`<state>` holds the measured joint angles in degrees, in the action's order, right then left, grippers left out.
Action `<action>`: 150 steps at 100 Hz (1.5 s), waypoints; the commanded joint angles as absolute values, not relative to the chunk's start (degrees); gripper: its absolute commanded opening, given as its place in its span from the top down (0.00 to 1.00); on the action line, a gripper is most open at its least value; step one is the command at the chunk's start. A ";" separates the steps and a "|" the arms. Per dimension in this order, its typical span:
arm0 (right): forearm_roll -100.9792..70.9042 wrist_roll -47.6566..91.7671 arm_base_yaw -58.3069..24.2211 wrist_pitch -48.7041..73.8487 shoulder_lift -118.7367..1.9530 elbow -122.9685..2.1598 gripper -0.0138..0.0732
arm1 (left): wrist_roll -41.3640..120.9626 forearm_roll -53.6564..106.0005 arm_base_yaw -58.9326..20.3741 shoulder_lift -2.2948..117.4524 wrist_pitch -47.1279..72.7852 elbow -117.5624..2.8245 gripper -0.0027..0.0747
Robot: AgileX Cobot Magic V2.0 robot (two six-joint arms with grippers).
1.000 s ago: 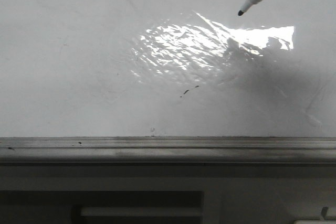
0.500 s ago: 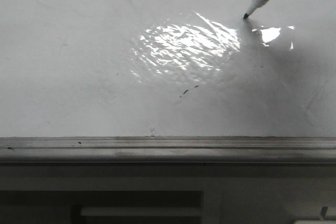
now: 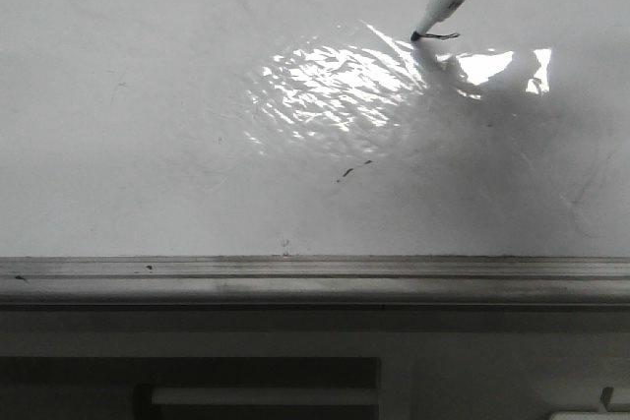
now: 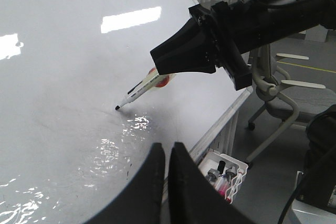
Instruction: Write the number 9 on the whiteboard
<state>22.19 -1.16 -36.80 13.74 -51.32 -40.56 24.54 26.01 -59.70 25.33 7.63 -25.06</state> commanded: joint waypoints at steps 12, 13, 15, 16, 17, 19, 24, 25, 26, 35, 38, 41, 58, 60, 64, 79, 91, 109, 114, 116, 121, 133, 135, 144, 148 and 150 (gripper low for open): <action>22.64 -1.16 -36.43 20.73 -50.86 -42.09 0.89 | 24.16 26.77 -59.98 25.67 2.59 -26.50 0.99; 22.64 -1.16 -36.43 20.87 -50.76 -42.09 0.89 | 24.16 26.77 -59.98 25.67 2.57 -26.50 0.99; 22.64 -1.16 -36.43 21.24 -50.74 -42.09 0.89 | 24.16 26.77 -59.98 25.67 2.48 -26.50 0.99; 22.64 -1.16 -36.43 21.46 -50.62 -42.09 0.89 | 24.16 26.77 -59.98 25.67 2.23 -26.50 0.99; 22.64 -1.16 -36.43 21.48 -50.61 -42.09 0.89 | 24.16 26.77 -59.98 25.67 2.18 -26.50 0.99; 22.64 -1.16 -36.43 21.75 -50.28 -42.09 0.89 | 24.16 26.77 -59.98 25.67 2.15 -26.50 0.99; 22.75 -1.16 -36.43 22.31 -49.85 -42.09 0.89 | 24.16 26.77 -59.98 25.67 1.91 -26.50 0.99; 22.75 -1.16 -36.43 22.49 -49.67 -42.09 0.89 | 24.16 26.77 -59.98 25.67 1.91 -26.50 0.99; 22.75 -1.16 -36.43 22.50 -49.51 -42.09 0.89 | 24.16 26.77 -59.98 25.67 1.91 -26.50 0.99; 22.87 -1.16 -36.43 23.18 -48.53 -42.09 0.89 | 24.16 26.77 -59.98 25.67 1.79 -26.50 0.99; 23.17 -1.16 -36.43 23.41 -48.29 -42.09 0.89 | 24.16 26.77 -59.98 25.67 1.79 -26.50 0.99; 23.52 -1.16 -36.43 23.55 -48.03 -42.09 0.89 | 24.16 26.77 -59.98 25.67 1.79 -26.50 0.99; 26.23 -1.16 -36.43 22.64 -47.93 -42.09 0.89 | 24.16 26.77 -59.98 25.67 1.79 -26.50 0.99; 26.35 -1.16 -36.43 22.25 -48.06 -42.09 0.89 | 24.16 26.77 -59.98 25.67 1.79 -26.50 0.99; 26.46 -1.16 -36.43 21.41 -48.19 -42.09 0.89 | 24.16 26.77 -59.98 25.67 1.79 -26.50 0.99; 27.29 -1.16 -36.43 19.98 -48.30 -42.09 0.89 | 24.16 26.77 -59.98 25.67 1.79 -26.50 0.99; 28.64 -1.16 -36.43 19.98 -48.30 -42.09 0.89 | 24.16 26.77 -59.98 25.67 1.79 -26.50 0.99; 28.78 -1.16 -36.43 20.24 -48.93 -43.77 0.89 | 24.16 26.77 -59.98 25.67 1.79 -26.50 0.99; 28.78 -1.16 -36.43 20.44 -49.32 -44.38 0.89 | 24.16 26.77 -59.98 25.67 1.79 -26.50 0.99; 28.78 -1.16 -36.43 20.61 -49.47 -44.66 0.89 | 24.16 26.77 -59.98 25.67 1.79 -26.50 0.99; 28.78 -1.16 -36.43 21.08 -49.77 -44.93 0.89 | 24.16 26.77 -59.98 25.67 1.79 -26.50 0.99; 27.82 -1.16 -36.43 23.63 -49.89 -44.92 0.89 | 24.16 26.77 -59.98 25.67 1.79 -26.50 0.99; 27.41 -1.16 -36.43 24.13 -49.89 -44.92 0.89 | 24.16 26.77 -59.98 25.67 1.79 -26.50 0.99; 24.69 -1.16 -36.43 26.46 -49.76 -44.92 0.89 | 24.16 26.77 -59.98 25.67 1.79 -26.50 0.99; 23.49 -1.16 -36.43 27.22 -49.66 -44.80 0.89 | 24.16 26.77 -59.98 25.67 1.79 -26.50 0.99; 23.16 -1.16 -36.55 27.62 -49.68 -44.61 0.89 | 24.16 26.77 -59.98 25.67 1.79 -26.50 0.99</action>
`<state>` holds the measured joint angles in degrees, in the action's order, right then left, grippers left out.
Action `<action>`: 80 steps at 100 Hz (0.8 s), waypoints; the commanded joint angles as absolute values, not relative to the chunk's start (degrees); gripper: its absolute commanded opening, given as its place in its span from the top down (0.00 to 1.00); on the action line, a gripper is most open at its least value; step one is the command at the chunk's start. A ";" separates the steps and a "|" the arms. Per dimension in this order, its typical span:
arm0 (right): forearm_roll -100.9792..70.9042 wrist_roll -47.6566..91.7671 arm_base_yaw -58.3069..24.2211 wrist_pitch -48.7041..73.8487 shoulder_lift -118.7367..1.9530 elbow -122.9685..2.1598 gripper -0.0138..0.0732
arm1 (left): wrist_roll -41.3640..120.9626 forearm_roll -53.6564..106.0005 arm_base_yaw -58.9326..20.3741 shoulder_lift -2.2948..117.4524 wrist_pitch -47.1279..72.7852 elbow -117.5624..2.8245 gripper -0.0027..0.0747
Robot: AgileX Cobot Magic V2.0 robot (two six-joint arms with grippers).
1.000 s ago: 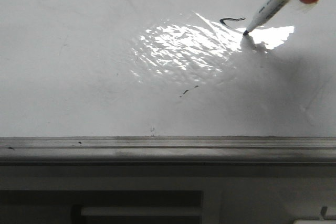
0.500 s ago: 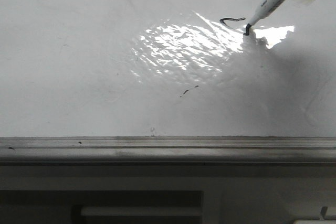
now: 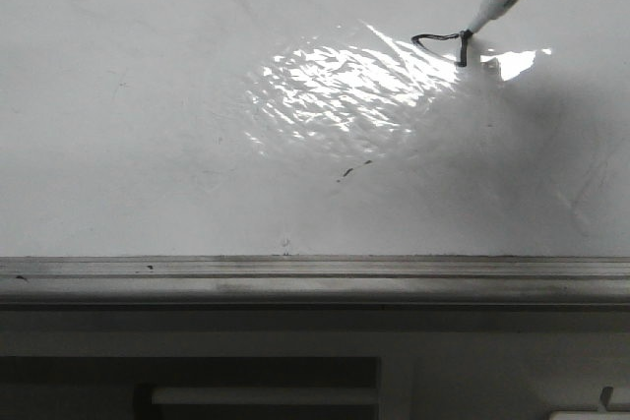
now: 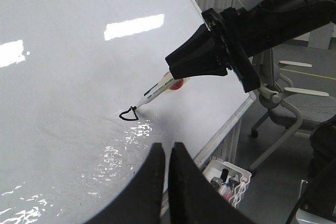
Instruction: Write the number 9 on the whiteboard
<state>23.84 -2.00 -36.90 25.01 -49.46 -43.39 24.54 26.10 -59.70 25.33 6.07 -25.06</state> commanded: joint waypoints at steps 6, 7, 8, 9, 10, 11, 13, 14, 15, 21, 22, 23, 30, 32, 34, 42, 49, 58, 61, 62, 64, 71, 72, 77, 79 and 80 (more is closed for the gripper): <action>21.74 -1.16 -37.34 29.06 -49.54 -44.10 0.89 | 24.16 26.77 -59.98 25.67 1.79 -26.50 0.99; 21.36 -1.16 -37.64 29.22 -49.54 -43.83 0.89 | 24.16 26.77 -59.98 25.67 1.79 -26.50 0.99; 21.15 -1.16 -37.80 29.56 -49.54 -43.71 0.89 | 24.16 26.77 -59.98 25.67 1.79 -26.50 0.99; 21.01 -1.16 -37.95 29.70 -49.54 -43.47 0.89 | 24.16 26.77 -59.98 25.67 1.79 -26.50 0.99; 20.73 -1.16 -38.31 29.88 -49.54 -43.34 0.89 | 24.16 26.77 -59.98 25.67 1.79 -26.50 0.99; 20.59 -1.16 -38.49 30.21 -49.54 -43.01 0.89 | 24.16 26.77 -59.98 25.67 1.79 -26.50 0.99; 20.21 -1.16 -39.11 30.61 -49.54 -42.72 0.89 | 24.16 26.77 -59.98 25.67 1.79 -26.50 0.99; 19.97 -1.16 -39.57 30.74 -49.54 -42.38 0.89 | 24.16 26.77 -59.98 25.67 1.79 -26.50 0.99; 19.86 -1.16 -39.80 30.99 -49.54 -42.22 0.89 | 24.16 26.77 -59.98 25.67 1.79 -26.50 0.99; 19.20 -1.16 -42.03 31.42 -49.54 -40.57 0.89 | 24.16 26.77 -59.98 25.67 1.79 -26.50 0.99; 19.21 -1.16 -42.27 31.42 -49.54 -40.38 0.89 | 24.16 26.77 -59.98 25.67 1.79 -26.50 0.99; 19.03 -1.16 -42.49 31.42 -49.54 -39.99 0.89 | 24.16 26.77 -59.98 25.67 1.79 -26.50 0.99; 18.41 -1.87 -44.28 31.42 -49.54 -38.27 0.89 | 24.16 26.77 -59.98 25.67 1.79 -26.50 0.99; 18.41 -2.56 -44.64 31.31 -49.54 -37.83 0.89 | 24.16 26.77 -59.98 25.67 1.79 -26.50 0.99; 18.41 -3.35 -44.78 31.31 -49.54 -37.60 0.89 | 24.16 26.77 -59.98 25.67 1.79 -26.50 0.99; 18.41 -3.96 -45.04 31.08 -49.54 -36.92 0.89 | 24.16 26.77 -59.98 25.67 1.79 -26.50 0.99; 18.64 -3.96 -45.04 30.18 -49.54 -36.92 0.89 | 24.16 26.77 -59.98 25.67 1.79 -26.50 0.99; 18.64 -3.96 -45.04 28.78 -49.18 -37.20 0.89 | 24.16 26.77 -59.98 25.67 1.79 -26.50 0.99; 18.53 -3.96 -45.04 28.27 -48.89 -37.54 0.89 | 24.16 26.77 -59.98 25.67 1.79 -26.50 0.99; 18.53 -3.96 -45.07 28.02 -48.64 -37.73 0.89 | 24.16 26.77 -59.98 25.67 1.79 -26.50 0.99; 18.38 -3.96 -45.19 27.87 -48.38 -38.18 0.89 | 24.16 26.77 -59.98 25.67 1.79 -26.50 0.99; 18.03 -3.96 -46.16 27.50 -46.73 -40.37 0.89 | 24.16 26.77 -59.98 25.67 1.89 -26.50 0.99; 18.03 -3.96 -46.30 27.50 -46.37 -40.90 0.89 | 24.16 26.77 -59.98 25.67 1.89 -26.50 0.99; 17.63 -3.96 -47.64 27.61 -45.09 -42.78 0.89 | 24.16 26.77 -59.98 25.67 1.89 -26.50 0.99; 17.62 -3.96 -48.05 27.73 -44.60 -43.58 0.89 | 24.16 26.77 -59.98 25.67 1.89 -26.50 0.99; 17.49 -3.96 -48.48 27.85 -44.44 -43.84 0.89 | 24.16 26.77 -59.98 25.67 1.89 -26.50 0.99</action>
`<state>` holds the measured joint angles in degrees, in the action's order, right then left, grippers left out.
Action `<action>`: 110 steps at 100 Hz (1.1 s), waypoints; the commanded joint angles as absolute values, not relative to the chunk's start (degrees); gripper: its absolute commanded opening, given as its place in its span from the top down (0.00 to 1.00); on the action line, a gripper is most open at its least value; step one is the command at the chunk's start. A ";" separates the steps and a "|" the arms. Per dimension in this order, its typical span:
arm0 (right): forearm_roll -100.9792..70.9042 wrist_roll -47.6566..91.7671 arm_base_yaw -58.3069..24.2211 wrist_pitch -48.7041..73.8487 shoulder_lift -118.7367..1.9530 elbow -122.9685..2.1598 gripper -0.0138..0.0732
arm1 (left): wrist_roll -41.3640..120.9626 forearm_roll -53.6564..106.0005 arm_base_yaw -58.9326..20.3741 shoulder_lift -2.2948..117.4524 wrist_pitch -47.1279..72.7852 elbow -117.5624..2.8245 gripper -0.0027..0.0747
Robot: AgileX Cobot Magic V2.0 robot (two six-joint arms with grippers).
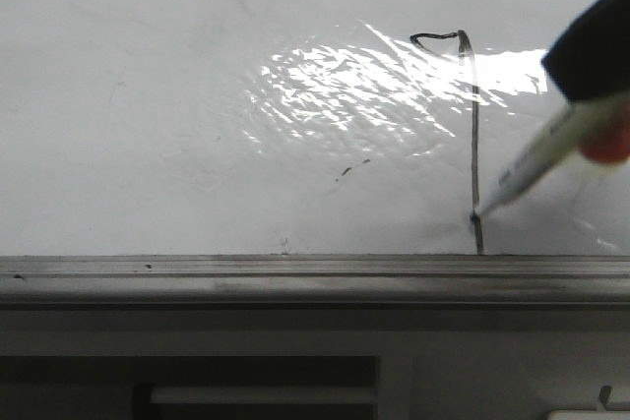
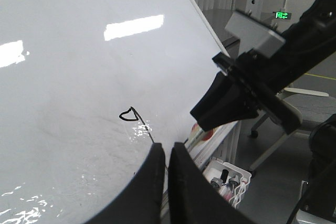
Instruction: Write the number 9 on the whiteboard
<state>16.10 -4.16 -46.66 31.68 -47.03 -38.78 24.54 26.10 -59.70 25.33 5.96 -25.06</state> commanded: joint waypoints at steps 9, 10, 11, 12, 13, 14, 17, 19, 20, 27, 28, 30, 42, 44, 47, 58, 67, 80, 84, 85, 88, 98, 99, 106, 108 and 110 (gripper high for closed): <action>17.49 -3.52 -51.60 28.75 -43.14 -46.54 0.89 | 24.16 26.77 -59.98 25.78 1.89 -26.50 0.99; 17.49 -3.52 -51.85 28.86 -43.01 -46.68 0.89 | 24.16 26.77 -59.98 25.93 1.89 -26.50 0.99; 17.49 -3.52 -52.35 29.03 -43.03 -46.90 0.89 | 24.16 26.77 -59.98 26.05 1.89 -26.50 0.99; 17.49 -3.52 -52.61 29.04 -43.03 -47.00 0.89 | 24.16 26.77 -59.98 26.06 1.89 -26.50 0.99; 17.49 -3.52 -52.86 29.27 -43.03 -47.17 0.89 | 24.16 26.77 -59.98 26.15 1.89 -26.50 0.98; 17.49 -3.52 -53.34 29.39 -43.03 -47.18 0.89 | 24.16 26.77 -59.98 26.38 1.89 -26.50 0.98; 17.49 -3.52 -54.32 29.94 -43.03 -47.40 0.89 | 24.16 26.77 -59.98 26.84 2.03 -26.50 0.95; 17.49 -3.52 -55.04 30.21 -43.03 -47.40 0.89 | 24.16 26.77 -59.98 27.33 2.02 -26.50 0.93; 17.49 -3.52 -55.27 30.50 -43.03 -47.40 0.89 | 24.16 26.77 -59.98 27.52 2.14 -26.50 0.92; 17.49 -3.52 -57.59 32.84 -43.49 -47.40 0.92 | 24.16 26.77 -59.98 29.78 2.27 -26.50 0.77; 17.26 -3.52 -58.04 33.07 -43.64 -47.40 0.92 | 24.16 26.77 -59.98 30.29 2.27 -26.50 0.74; 17.20 -3.52 -58.68 33.78 -44.11 -47.40 0.92 | 24.16 26.77 -59.98 31.11 2.27 -26.50 0.69; 15.93 -3.52 -61.69 36.02 -45.86 -47.40 0.92 | 24.16 26.77 -59.98 36.01 2.08 -27.01 0.46; 15.66 -3.52 -62.00 36.02 -46.06 -47.40 0.92 | 24.16 26.77 -59.98 36.91 2.08 -27.19 0.44; 15.31 -3.39 -62.26 36.02 -46.48 -47.40 0.92 | 24.16 26.77 -59.98 38.12 2.18 -27.67 0.44; 12.99 -1.54 -63.04 35.91 -48.19 -47.40 0.92 | 24.78 26.54 -59.98 42.84 3.07 -29.96 0.44; 9.38 3.24 -63.04 35.80 -49.63 -47.40 0.92 | 24.82 24.23 -59.98 46.77 6.94 -32.74 0.44; 8.14 5.04 -63.04 33.53 -50.47 -47.40 0.92 | 26.31 21.46 -60.09 52.60 14.98 -37.15 0.44; 8.14 5.04 -63.04 32.27 -50.47 -47.40 0.92 | 28.16 21.46 -60.09 54.26 16.55 -38.44 0.44; 8.14 5.04 -63.04 31.72 -50.47 -47.40 0.92 | 28.44 21.46 -60.09 54.51 17.09 -38.62 0.44; 8.14 5.04 -63.04 30.69 -50.36 -47.40 0.92 | 29.64 21.72 -60.09 55.64 17.86 -39.56 0.44; 8.14 5.07 -63.04 28.25 -50.36 -47.40 0.92 | 35.13 25.10 -60.09 58.09 18.96 -41.75 0.44; 8.14 5.07 -63.04 27.99 -50.36 -47.40 0.92 | 35.58 25.98 -60.09 58.24 18.96 -41.88 0.44; 8.14 5.07 -63.04 27.78 -50.36 -47.40 0.92 | 40.41 30.55 -60.09 59.56 20.01 -43.08 0.44; 8.14 5.07 -63.04 27.78 -50.48 -47.40 0.92 | 41.88 31.87 -60.09 59.83 20.55 -43.31 0.44; 8.14 5.07 -63.04 27.78 -50.48 -47.40 0.92 | 43.23 32.91 -60.09 60.21 21.01 -43.61 0.45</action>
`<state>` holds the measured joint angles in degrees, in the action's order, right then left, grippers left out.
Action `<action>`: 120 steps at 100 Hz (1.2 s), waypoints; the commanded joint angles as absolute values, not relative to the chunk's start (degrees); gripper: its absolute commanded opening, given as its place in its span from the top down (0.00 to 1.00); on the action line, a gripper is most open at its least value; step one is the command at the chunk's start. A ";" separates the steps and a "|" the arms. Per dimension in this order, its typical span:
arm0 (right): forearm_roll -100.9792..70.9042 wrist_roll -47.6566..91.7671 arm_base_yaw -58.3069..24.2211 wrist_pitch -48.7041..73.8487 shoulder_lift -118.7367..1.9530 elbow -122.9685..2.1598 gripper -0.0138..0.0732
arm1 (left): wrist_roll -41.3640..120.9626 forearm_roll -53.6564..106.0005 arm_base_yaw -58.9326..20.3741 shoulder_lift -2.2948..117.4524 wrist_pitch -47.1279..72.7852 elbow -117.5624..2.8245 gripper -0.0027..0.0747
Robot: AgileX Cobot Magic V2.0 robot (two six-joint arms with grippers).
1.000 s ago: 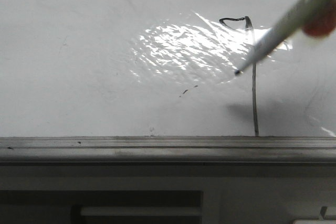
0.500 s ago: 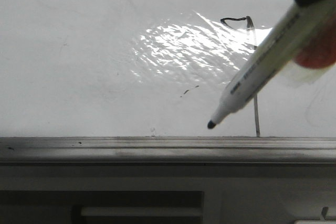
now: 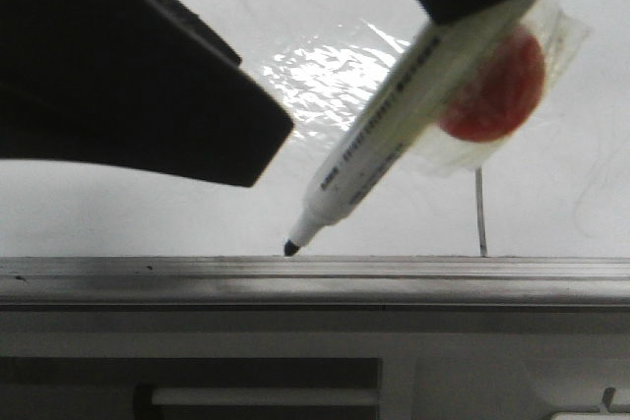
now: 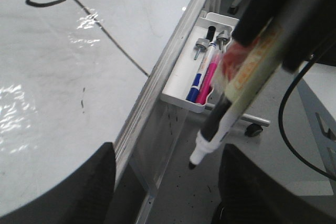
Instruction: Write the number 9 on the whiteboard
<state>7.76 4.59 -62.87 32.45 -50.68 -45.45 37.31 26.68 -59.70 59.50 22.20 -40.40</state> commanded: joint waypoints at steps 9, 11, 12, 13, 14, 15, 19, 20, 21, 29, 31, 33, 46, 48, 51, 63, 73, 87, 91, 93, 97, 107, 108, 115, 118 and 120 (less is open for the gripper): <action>8.05 5.07 -63.04 27.78 -50.48 -47.40 0.92 | 46.03 35.75 -60.09 61.52 21.86 -43.83 0.48; 8.05 5.07 -63.04 27.78 -50.48 -47.40 0.92 | 46.03 36.14 -60.09 61.84 21.95 -43.83 0.49; 8.05 5.07 -63.04 27.78 -50.48 -47.40 0.92 | 46.03 36.39 -60.09 61.95 21.95 -43.83 0.49; 8.05 5.07 -63.04 27.78 -50.48 -47.40 0.92 | 46.03 36.51 -60.09 62.06 21.95 -43.83 0.49; 8.05 5.07 -63.04 27.78 -50.48 -47.40 0.92 | 46.03 36.64 -60.09 62.31 22.05 -43.83 0.50; 8.05 5.07 -63.04 27.78 -50.48 -47.40 0.92 | 46.03 36.65 -60.09 62.44 21.98 -43.83 0.50; 7.91 5.07 -63.06 27.78 -50.48 -47.40 0.92 | 46.03 37.06 -60.09 63.00 22.20 -43.83 0.51; 7.91 5.07 -63.06 27.78 -50.48 -47.40 0.92 | 46.13 37.07 -60.09 63.17 22.20 -43.83 0.52; 7.91 5.07 -63.06 27.78 -50.48 -47.40 0.92 | 46.11 37.30 -60.09 63.35 22.33 -43.83 0.52; 7.62 5.07 -63.30 27.78 -50.48 -47.40 0.92 | 46.84 38.51 -60.09 64.13 22.31 -43.83 0.54; 7.62 5.07 -63.29 27.64 -50.48 -47.40 0.92 | 47.28 39.13 -60.09 64.16 22.40 -43.83 0.54; 7.49 5.07 -63.42 27.64 -50.48 -47.40 0.92 | 47.55 39.57 -60.09 64.25 22.40 -43.83 0.55; 5.19 5.07 -63.43 27.52 -51.11 -47.40 0.92 | 47.66 40.56 -60.09 64.39 22.40 -43.83 0.56; 4.95 5.17 -63.43 27.52 -51.30 -47.40 0.92 | 47.66 40.67 -60.09 64.39 22.40 -43.83 0.56; 4.51 5.31 -63.43 27.52 -51.68 -47.40 0.92 | 47.66 40.67 -60.09 64.39 22.40 -43.83 0.56; 2.71 7.46 -63.43 25.93 -53.14 -47.40 0.92 | 47.66 40.67 -60.09 64.39 23.03 -43.83 0.56; 2.73 7.46 -63.43 24.70 -53.24 -47.40 0.92 | 47.55 40.67 -60.09 64.39 24.58 -43.83 0.56; 2.57 7.46 -63.43 24.86 -53.24 -47.40 0.92 | 47.30 40.67 -60.09 64.39 25.85 -43.83 0.58; 2.59 7.46 -63.43 24.97 -53.24 -47.40 0.92 | 47.30 40.67 -60.09 64.39 25.85 -43.83 0.61; 2.59 7.46 -63.43 25.07 -53.24 -47.40 0.92 | 47.30 40.67 -60.09 64.39 25.96 -43.83 0.62; 2.59 7.46 -63.43 25.01 -53.24 -47.40 0.92 | 47.30 40.67 -60.09 64.39 25.95 -43.83 0.66; 2.41 7.46 -63.43 25.01 -53.24 -47.40 0.92 | 47.30 40.67 -60.09 64.39 26.17 -43.83 0.77; 2.43 7.46 -63.43 25.01 -53.24 -47.40 0.92 | 47.30 40.67 -60.09 64.39 26.17 -43.83 0.78; 2.00 7.46 -63.43 25.01 -53.24 -47.40 0.92 | 47.30 40.67 -60.09 64.39 26.17 -43.83 0.85; 1.98 7.46 -63.43 25.01 -53.24 -47.40 0.92 | 47.30 40.67 -60.09 64.39 26.17 -43.83 0.88; 1.87 7.46 -63.43 25.01 -53.24 -47.40 0.92 | 47.30 40.67 -60.09 64.39 26.17 -43.83 0.89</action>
<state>2.21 7.02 -63.37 29.02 -53.55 -45.45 48.10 38.71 -59.70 65.29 28.29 -41.92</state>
